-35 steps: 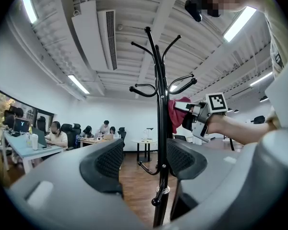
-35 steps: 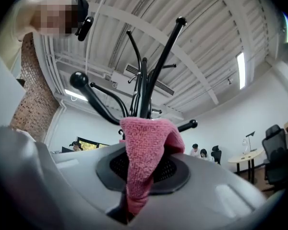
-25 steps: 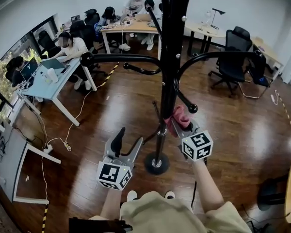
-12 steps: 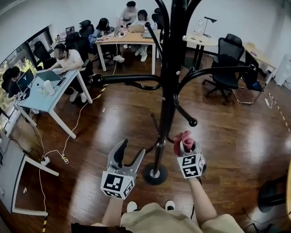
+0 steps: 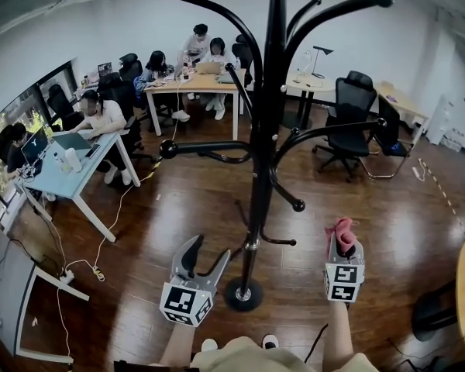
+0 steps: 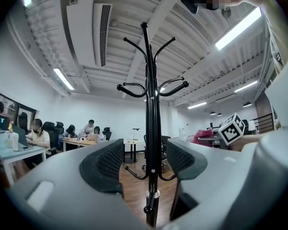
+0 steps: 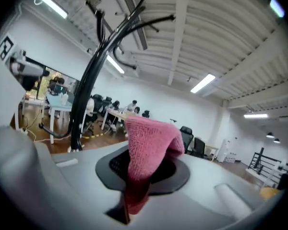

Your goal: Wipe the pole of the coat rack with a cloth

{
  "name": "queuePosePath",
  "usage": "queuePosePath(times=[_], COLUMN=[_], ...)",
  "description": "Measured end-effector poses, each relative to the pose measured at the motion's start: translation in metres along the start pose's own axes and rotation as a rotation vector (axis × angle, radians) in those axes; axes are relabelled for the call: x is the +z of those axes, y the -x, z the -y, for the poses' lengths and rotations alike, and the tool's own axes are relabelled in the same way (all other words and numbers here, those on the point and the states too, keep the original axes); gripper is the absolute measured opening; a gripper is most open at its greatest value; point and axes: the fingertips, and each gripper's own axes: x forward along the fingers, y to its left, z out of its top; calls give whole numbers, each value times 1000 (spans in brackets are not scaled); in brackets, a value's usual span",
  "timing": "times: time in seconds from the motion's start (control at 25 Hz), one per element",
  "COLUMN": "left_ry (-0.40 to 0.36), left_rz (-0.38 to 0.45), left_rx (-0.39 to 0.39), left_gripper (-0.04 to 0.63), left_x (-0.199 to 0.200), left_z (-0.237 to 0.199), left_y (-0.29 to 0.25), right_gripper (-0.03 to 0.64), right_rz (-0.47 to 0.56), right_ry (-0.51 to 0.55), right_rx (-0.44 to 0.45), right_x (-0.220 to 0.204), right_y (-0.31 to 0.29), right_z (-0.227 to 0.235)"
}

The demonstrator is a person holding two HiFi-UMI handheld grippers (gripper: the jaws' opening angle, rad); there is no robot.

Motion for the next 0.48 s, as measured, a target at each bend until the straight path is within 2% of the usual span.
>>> queuePosePath(times=[0.12,0.28,0.48], left_ry=[2,3,-6], left_rz=[9,11,28], left_rx=[-23,-48,-63], left_gripper=[261,261,261], left_x=[1,8,13], left_z=[2,7,9], left_y=[-1,0,3], right_gripper=[43,43,43], right_rz=[227,479,661], right_ry=[-16,35,65], right_rx=[29,92,169], right_x=[76,173,251], right_y=[35,79,107], right_z=[12,5,-8])
